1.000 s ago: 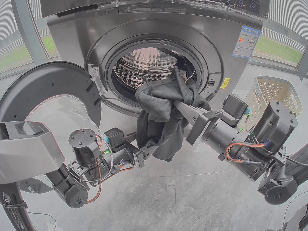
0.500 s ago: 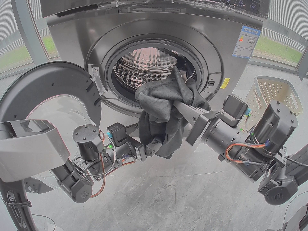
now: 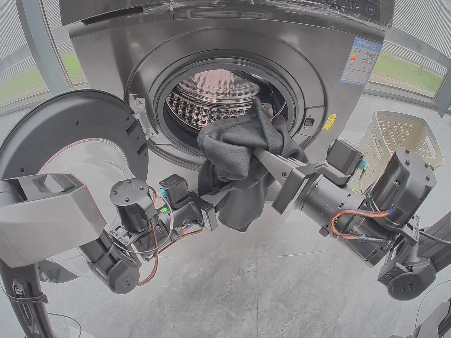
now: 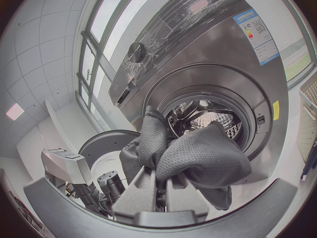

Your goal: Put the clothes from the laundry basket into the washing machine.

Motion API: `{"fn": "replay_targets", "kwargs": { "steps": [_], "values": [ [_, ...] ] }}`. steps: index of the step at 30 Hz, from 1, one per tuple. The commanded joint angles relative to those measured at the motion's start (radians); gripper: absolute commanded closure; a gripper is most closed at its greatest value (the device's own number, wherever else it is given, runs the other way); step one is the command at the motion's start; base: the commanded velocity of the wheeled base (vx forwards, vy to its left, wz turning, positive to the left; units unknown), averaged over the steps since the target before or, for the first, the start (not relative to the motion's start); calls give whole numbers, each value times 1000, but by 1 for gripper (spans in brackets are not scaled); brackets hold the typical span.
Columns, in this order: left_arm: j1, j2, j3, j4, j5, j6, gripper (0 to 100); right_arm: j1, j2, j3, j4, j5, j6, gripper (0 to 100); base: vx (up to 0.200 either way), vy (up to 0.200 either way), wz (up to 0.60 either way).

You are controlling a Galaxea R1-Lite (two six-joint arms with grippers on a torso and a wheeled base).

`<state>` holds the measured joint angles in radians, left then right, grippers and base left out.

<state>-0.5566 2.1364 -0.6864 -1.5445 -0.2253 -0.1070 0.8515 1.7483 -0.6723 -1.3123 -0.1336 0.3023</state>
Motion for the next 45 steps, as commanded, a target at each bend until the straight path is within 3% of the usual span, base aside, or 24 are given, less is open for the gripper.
{"fn": "replay_targets", "kwargs": {
  "steps": [1, 8, 12, 19, 20, 33, 45],
  "values": [
    [-6, -81, 61, 1, -3, 6, 100, -11, 7, 10, 1, 0, 0, 100, 0, 0, 0],
    [-46, -265, 309, 1, -28, 18, 100, -22, 39, 22, -1, 2, 0, 100, 0, 0, 0],
    [-82, -397, 458, 1, -71, 20, 100, -20, 51, 45, -2, 3, 0, 100, 0, 0, 0],
    [-83, -553, 542, 1, -95, 10, 100, -8, 48, 88, -1, 9, 0, 100, 0, 0, 0],
    [-83, -555, 542, 1, -95, 10, 100, -6, 48, 89, -1, 9, 0, 0, 0, 0, 0],
    [-69, -544, 449, 0, -80, -20, 100, 15, 60, 229, -1, 9, -9, 0, 0, 0, 0],
    [-75, -544, 485, 0, -88, -22, 100, 14, 89, 240, -2, 6, -25, 0, 0, 0, 0]
  ]
}}
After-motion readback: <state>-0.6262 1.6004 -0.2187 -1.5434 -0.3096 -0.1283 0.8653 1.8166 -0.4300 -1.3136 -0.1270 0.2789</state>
